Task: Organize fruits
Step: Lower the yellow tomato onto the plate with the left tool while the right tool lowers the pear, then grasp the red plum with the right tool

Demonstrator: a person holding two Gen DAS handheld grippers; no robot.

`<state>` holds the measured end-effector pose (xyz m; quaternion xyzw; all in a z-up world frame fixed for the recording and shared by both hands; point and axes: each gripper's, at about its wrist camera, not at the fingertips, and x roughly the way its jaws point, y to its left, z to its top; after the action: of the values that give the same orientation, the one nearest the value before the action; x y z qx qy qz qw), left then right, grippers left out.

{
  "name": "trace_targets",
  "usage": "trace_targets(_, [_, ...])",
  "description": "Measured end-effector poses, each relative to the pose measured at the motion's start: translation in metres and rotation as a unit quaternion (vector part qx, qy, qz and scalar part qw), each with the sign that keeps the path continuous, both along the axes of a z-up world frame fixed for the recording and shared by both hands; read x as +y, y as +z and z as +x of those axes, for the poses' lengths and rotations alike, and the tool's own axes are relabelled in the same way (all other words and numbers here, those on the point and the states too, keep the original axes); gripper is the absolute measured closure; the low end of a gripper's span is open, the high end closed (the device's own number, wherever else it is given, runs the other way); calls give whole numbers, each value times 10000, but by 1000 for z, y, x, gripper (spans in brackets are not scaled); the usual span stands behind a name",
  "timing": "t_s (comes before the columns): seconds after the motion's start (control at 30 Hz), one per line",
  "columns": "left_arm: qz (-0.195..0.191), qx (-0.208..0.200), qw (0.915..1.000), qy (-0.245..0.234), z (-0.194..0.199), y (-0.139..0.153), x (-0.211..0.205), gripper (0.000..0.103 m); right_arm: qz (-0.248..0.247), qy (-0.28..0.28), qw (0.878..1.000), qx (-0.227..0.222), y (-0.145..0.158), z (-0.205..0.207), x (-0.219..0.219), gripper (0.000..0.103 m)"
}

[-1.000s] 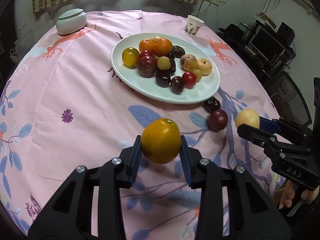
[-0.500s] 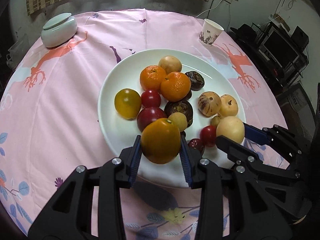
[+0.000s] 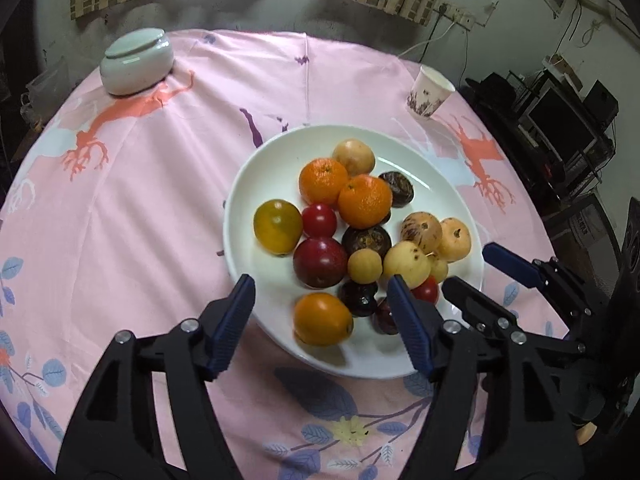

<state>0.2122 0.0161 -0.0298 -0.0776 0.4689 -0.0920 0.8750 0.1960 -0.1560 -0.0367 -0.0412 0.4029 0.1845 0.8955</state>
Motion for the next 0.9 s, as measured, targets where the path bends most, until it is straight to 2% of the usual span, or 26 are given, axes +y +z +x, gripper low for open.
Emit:
trace_targets(0.07, [56,-293,9996,-10,-20,19,3,31,65,-57,9999,-117,16,-23,-11,43])
trace_targets(0.1, [85,-436,9990,-7,-31,27,4,25,113,-81,9998,-160,23,-37,-17,40])
trace_targets(0.17, [176,-763,9969,29,-61,39,4,15,173,-168,9995,-227,33,-68,-30,40])
trace_targets(0.27, [401,-1127,9928,10,-105,38,-3,12,182,-393,9986,-300,30,-111,-38,39])
trace_targets(0.37, [366,-1035,9938,-184,-130,21,-12,12,307,-517,9979,-231,10,-133,-38,23])
trace_targets(0.53, [598,-825,9943,-324,-145,0,-16,12,386,-637,9970,189,-28,-118,-33,22])
trace_targets(0.73, [357,-733,9966,-95,-153,-2,8,12,468,-688,9951,533,-49,-96,-30,23])
trace_targets(0.9, [185,-583,9981,-37,-150,-8,18,12,399,-668,9954,564,-53,-93,-27,23])
